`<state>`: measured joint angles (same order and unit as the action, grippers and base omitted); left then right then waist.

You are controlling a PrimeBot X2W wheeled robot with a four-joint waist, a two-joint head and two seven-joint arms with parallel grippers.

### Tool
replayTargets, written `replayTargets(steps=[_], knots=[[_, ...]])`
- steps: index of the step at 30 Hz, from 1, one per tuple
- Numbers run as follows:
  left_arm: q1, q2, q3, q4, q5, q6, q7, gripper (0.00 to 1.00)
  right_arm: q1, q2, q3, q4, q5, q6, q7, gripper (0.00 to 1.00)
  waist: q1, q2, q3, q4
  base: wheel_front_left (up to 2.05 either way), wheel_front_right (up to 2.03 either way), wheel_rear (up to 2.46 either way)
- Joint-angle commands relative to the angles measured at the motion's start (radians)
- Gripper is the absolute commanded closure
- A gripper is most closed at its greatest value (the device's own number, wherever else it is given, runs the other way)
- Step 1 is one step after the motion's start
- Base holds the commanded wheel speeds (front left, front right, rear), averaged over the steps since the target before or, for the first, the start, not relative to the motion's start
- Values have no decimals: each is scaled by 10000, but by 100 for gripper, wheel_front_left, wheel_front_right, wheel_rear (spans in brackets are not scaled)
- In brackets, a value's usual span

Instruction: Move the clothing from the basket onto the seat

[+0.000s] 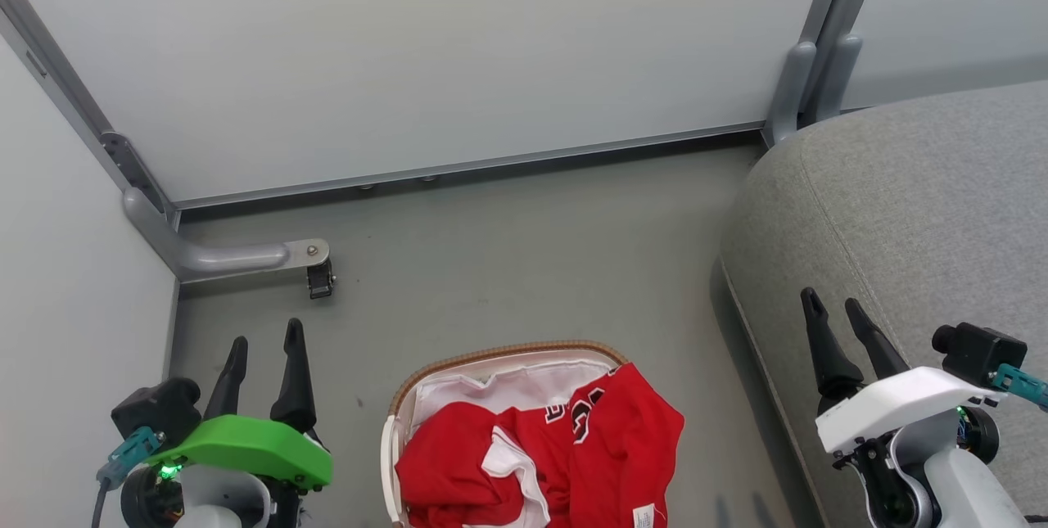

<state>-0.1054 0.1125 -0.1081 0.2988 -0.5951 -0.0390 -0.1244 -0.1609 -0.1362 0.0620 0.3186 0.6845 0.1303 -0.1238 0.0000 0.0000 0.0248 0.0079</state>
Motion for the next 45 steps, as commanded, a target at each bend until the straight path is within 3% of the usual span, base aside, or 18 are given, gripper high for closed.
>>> replayTargets(steps=[1,16,31,45], knots=[[-203,119,-77,-99,370,57,-103,0,-231,-83,23,-21,-334,5,-103,0,0,0,-10,4,0,0,0],[40,-120,-127,-144,1726,145,-478,0,-136,55,-61,268,-1885,4,-488,0,0,0,-23,28,0,0,0],[283,-412,-79,-219,3069,-63,-824,0,-96,258,-318,536,-3358,5,-823,0,0,0,41,65,0,0,0],[-1020,-606,-903,758,4081,-396,-1103,0,-1054,172,-52,-6,-4329,4,-1108,0,0,0,1946,-514,0,0,0]])
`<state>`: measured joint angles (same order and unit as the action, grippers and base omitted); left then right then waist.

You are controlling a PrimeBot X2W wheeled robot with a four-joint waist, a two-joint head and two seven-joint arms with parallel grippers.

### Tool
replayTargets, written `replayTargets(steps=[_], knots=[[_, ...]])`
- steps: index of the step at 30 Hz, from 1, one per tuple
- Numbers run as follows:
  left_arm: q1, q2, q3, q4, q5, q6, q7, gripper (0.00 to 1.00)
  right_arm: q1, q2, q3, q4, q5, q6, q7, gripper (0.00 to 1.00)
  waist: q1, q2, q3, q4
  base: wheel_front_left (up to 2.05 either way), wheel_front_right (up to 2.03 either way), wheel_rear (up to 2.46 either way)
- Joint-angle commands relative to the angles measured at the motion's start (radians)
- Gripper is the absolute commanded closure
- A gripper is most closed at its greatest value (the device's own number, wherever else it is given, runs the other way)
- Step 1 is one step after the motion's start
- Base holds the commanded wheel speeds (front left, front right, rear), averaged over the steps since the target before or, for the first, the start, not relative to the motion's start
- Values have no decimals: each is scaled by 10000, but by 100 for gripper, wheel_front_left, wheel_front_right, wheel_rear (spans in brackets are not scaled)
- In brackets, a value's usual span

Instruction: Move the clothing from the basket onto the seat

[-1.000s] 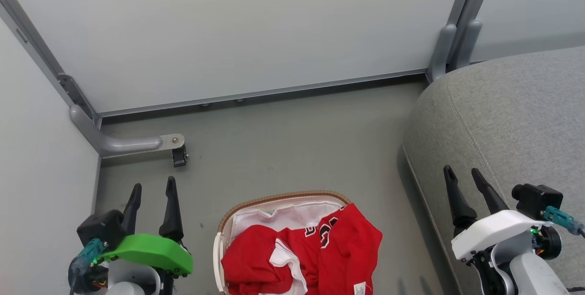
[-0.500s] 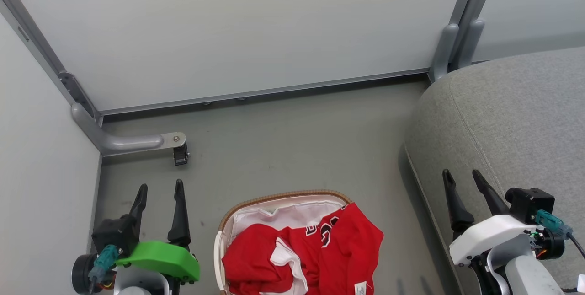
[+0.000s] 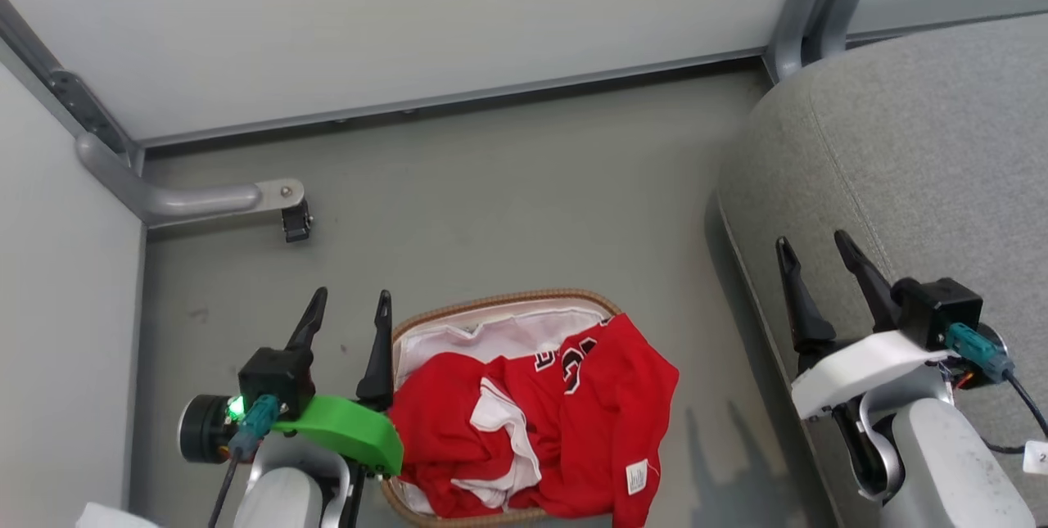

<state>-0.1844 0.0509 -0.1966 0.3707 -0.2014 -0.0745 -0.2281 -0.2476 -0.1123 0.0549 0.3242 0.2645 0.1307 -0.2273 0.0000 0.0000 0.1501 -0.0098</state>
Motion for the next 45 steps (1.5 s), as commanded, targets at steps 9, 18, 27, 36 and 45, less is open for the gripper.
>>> replayTargets(steps=[9,18,27,36,45], knots=[[-1812,18,-1154,1565,188,-59,-229,0,-1190,-10,196,-492,-683,-1,-238,0,0,0,2799,-1118,0,0,0],[-3073,29,-2069,3229,158,-18,-397,0,-1975,87,394,-798,-1193,-3,-401,0,0,0,4681,-1650,0,0,0],[-4008,32,-2948,4987,-532,-131,-364,0,-2350,-77,493,-1042,-1256,-3,-391,0,0,0,5741,-1709,0,0,0],[-4696,26,-4078,6465,-1908,-135,-363,0,-2453,-145,755,-1041,-1132,-3,-391,0,0,0,6187,-1760,0,0,0],[-5270,29,-5524,7605,-2752,333,-73,0,-2528,-155,815,-1166,-1240,-3,-390,0,0,0,6521,-1819,0,0,0]])
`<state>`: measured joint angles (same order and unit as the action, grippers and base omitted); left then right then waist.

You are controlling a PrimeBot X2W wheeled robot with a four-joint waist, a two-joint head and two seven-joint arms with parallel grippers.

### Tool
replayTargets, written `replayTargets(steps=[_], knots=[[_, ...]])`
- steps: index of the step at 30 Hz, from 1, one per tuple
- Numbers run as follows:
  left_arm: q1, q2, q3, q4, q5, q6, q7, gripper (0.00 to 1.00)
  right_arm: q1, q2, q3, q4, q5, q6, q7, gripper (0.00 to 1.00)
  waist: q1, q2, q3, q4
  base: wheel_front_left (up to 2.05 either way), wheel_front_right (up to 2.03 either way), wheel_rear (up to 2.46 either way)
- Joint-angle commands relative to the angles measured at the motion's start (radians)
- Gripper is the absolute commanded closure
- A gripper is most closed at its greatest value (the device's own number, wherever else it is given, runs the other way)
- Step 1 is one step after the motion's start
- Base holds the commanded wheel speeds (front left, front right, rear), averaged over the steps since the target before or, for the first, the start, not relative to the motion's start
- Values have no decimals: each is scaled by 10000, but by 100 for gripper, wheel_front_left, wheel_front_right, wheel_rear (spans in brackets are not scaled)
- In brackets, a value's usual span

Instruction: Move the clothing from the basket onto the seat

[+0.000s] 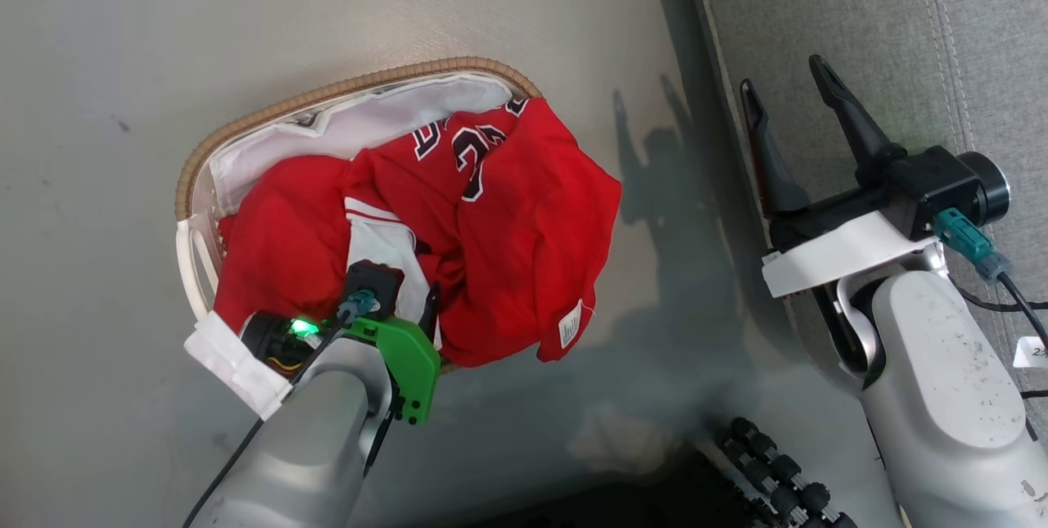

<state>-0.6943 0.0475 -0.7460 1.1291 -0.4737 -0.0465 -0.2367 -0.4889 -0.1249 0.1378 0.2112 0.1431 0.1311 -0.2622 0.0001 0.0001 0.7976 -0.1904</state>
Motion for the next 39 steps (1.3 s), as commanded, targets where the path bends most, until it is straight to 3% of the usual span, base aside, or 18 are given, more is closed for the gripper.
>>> replayTargets(steps=[1,7,14,15,16,17,18,31,39], knots=[[-229,63,-161,92,-128,150,71,0,-114,-17,-26,-63,-35,-6,-42,0,-1,-1,90,-14,0,0,0],[-536,63,-722,516,-471,738,334,0,-123,-16,-115,-118,-46,-6,-41,0,-1,-1,263,22,0,0,0],[-820,63,-1188,781,-723,1077,490,0,-161,51,-121,-156,-83,-6,-42,0,-1,-1,404,47,0,0,0],[-845,64,-1223,817,-775,1075,520,9,-158,64,-115,-152,-87,-6,-42,0,-1,-1,402,45,0,0,0],[-881,64,-1276,849,-797,1060,535,40,-156,69,-112,-136,-84,-6,-41,0,-1,-1,399,44,0,0,0],[-938,63,-1349,874,-835,1051,552,97,-156,74,-104,-118,-76,-6,-42,0,-1,-1,393,44,0,0,0],[-954,63,-1388,900,-905,1068,559,100,-152,83,-98,-103,-60,-6,-41,0,-1,-1,369,45,0,0,0],[-286,63,-1430,1075,-1446,1088,-233,100,67,311,74,286,167,-6,-33,0,-1,-1,-1117,8,0,0,0],[650,336,-491,-643,-982,1482,-284,100,415,419,108,607,250,-6,-32,0,-1,-1,-2609,298,0,0,0]])
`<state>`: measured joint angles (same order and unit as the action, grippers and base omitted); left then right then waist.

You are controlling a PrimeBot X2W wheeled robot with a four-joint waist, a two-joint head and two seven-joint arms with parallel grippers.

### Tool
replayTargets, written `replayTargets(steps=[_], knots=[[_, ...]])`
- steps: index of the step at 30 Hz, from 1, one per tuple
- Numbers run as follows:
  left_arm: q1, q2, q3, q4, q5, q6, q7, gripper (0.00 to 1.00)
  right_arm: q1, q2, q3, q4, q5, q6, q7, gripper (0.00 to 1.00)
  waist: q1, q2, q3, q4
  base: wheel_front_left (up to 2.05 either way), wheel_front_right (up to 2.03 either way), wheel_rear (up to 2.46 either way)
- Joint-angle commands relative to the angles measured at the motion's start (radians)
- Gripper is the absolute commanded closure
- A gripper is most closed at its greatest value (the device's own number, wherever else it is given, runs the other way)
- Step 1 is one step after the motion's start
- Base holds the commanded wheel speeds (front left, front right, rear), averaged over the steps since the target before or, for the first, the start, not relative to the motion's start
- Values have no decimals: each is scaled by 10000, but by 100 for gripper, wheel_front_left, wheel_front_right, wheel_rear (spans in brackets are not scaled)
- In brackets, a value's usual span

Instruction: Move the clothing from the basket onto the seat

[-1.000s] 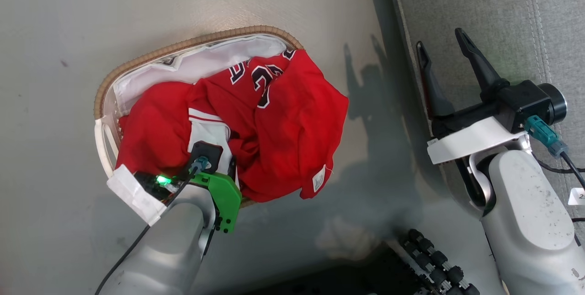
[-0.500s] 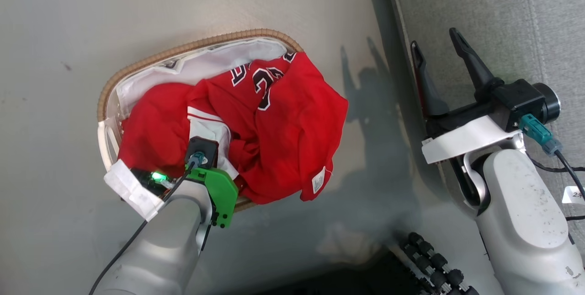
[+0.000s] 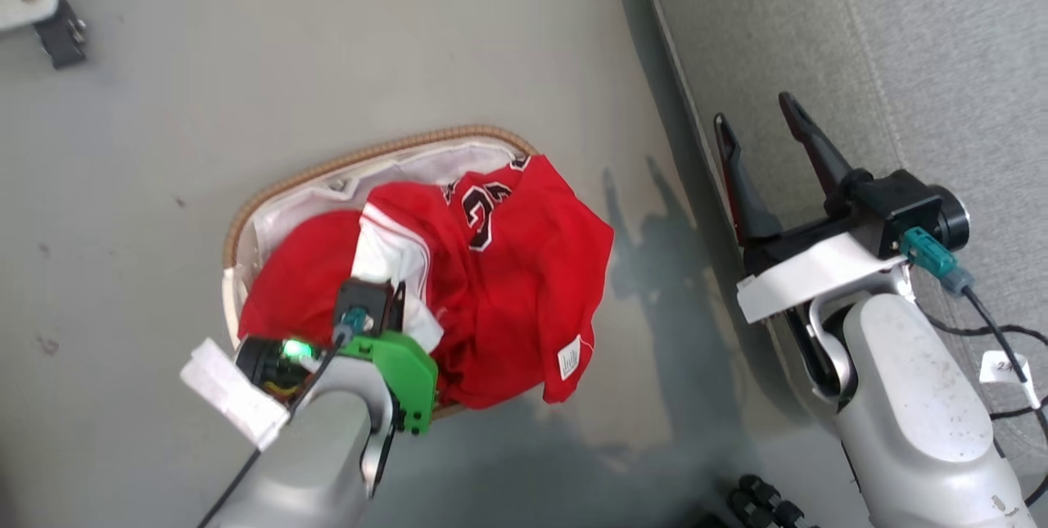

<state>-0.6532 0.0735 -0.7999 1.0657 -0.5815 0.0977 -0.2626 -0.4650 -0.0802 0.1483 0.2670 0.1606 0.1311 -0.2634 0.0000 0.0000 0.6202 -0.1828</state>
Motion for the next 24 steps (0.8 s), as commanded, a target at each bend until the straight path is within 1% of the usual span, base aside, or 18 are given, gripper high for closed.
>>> replayTargets(steps=[1,4,9,17,24], knots=[[367,101,184,-198,160,62,-26,100,228,-18,9,98,88,-6,-20,0,0,0,-989,272,0,0,0],[791,118,613,-866,599,42,-20,100,390,-27,18,220,92,-8,-20,0,0,0,-1526,474,0,0,0],[1531,78,1389,-1899,1313,-126,-22,100,739,-15,3,362,98,-8,-20,0,0,0,-2320,790,0,0,0],[2386,-85,2587,-3591,2483,-578,-23,100,1259,-37,-98,568,174,-8,-20,0,0,0,-3322,1157,0,0,0],[2838,-181,3461,-5107,3188,-1025,-23,100,1675,0,-94,718,184,-8,-20,0,0,0,-4051,1236,0,0,0]])
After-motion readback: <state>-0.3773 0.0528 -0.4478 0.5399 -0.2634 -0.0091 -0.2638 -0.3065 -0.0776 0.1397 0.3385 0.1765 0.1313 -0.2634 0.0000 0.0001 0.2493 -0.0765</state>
